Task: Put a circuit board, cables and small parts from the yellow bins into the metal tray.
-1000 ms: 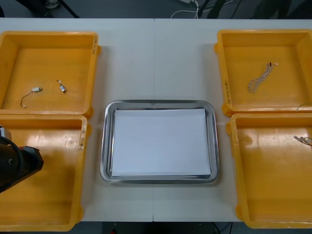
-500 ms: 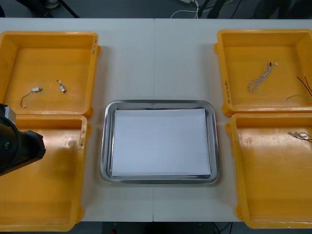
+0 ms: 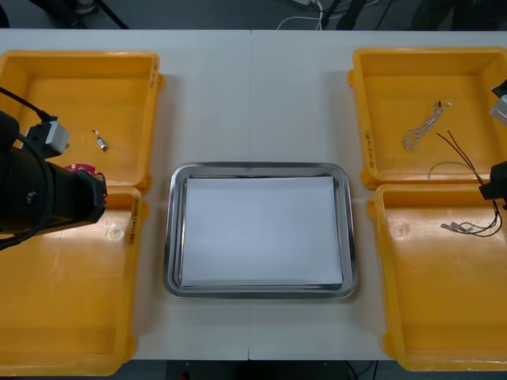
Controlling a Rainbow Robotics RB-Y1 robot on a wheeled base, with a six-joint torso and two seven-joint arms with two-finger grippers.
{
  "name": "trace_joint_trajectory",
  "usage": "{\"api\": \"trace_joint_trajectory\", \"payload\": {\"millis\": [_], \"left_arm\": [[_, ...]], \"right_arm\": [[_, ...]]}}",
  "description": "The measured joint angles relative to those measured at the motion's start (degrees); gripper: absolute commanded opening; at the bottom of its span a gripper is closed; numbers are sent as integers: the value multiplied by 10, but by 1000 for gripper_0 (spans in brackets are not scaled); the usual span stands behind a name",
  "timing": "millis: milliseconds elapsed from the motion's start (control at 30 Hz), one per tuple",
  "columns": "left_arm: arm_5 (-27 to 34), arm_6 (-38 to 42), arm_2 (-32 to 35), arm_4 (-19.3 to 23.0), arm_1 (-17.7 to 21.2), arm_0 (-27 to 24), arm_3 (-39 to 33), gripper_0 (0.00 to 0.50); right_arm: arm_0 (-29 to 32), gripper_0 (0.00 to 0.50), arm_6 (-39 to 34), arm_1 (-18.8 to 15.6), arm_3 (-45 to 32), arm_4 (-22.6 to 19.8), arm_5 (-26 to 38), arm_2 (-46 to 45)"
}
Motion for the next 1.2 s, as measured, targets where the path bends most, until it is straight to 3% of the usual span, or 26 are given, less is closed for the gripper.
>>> {"api": "trace_joint_trajectory", "payload": {"millis": [700, 1200], "left_arm": [[0, 0, -223, -1, -11, -147, 81, 0], [-40, 0, -343, -48, -59, -170, 96, 0]], "right_arm": [[-91, 0, 14, 27, -2, -7, 0, 114], [-121, 0, 50, 33, -24, 21, 0, 182]]}}
